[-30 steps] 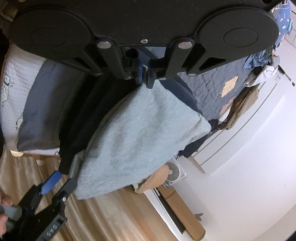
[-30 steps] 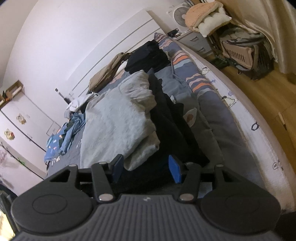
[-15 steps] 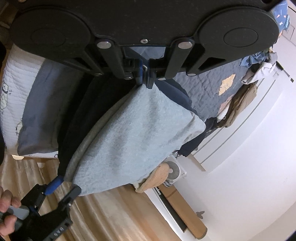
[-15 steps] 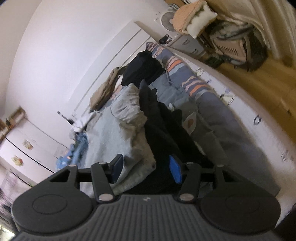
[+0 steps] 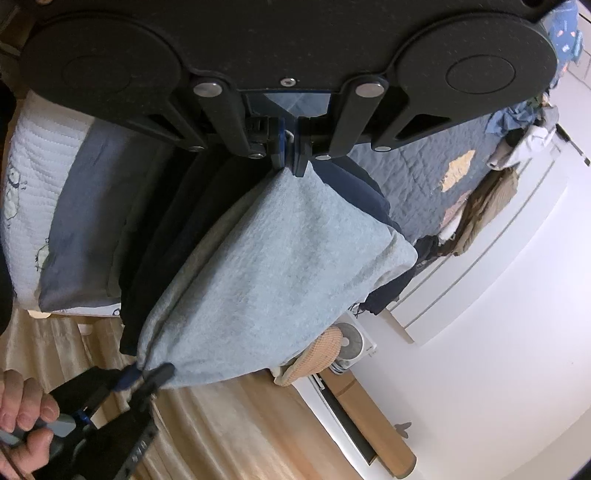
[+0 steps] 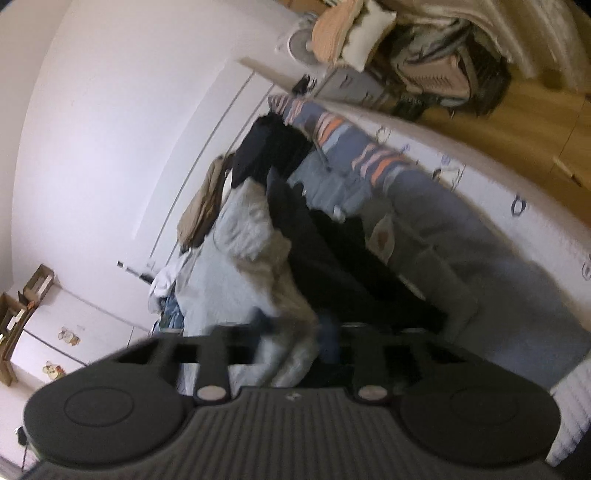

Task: Fold clothes

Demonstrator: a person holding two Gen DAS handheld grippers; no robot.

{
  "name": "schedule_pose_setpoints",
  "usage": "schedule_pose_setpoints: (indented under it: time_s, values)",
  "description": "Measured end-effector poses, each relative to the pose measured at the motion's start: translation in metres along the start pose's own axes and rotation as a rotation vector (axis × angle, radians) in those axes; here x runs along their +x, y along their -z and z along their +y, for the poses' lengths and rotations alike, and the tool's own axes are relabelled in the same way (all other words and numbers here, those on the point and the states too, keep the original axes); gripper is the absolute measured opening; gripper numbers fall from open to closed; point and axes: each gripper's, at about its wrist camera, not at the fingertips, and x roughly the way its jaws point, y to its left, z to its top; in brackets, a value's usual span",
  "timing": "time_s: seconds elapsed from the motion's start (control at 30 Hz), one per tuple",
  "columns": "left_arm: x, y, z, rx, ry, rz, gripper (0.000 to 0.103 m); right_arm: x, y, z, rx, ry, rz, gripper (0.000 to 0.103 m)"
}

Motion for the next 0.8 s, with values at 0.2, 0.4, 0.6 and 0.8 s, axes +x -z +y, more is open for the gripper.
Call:
schedule_pose_setpoints:
  time_s: [0.2, 0.4, 0.6, 0.8]
  values:
    - [0.0, 0.008, 0.004, -0.063, 0.033, 0.018, 0.006, -0.002, 0.001, -0.007, -0.039, 0.069, 0.033, 0.016]
    - [-0.008, 0.016, 0.015, -0.172, 0.074, 0.024, 0.007, -0.016, -0.004, 0.001, -0.11, 0.107, 0.05, 0.02]
    - [-0.031, 0.025, 0.031, -0.355, 0.18, -0.042, 0.059, -0.036, -0.029, 0.03, -0.241, 0.113, 0.023, 0.041]
    - [-0.042, 0.019, 0.064, -0.603, 0.313, -0.11, 0.059, -0.01, -0.078, 0.064, -0.4, 0.041, 0.064, 0.059]
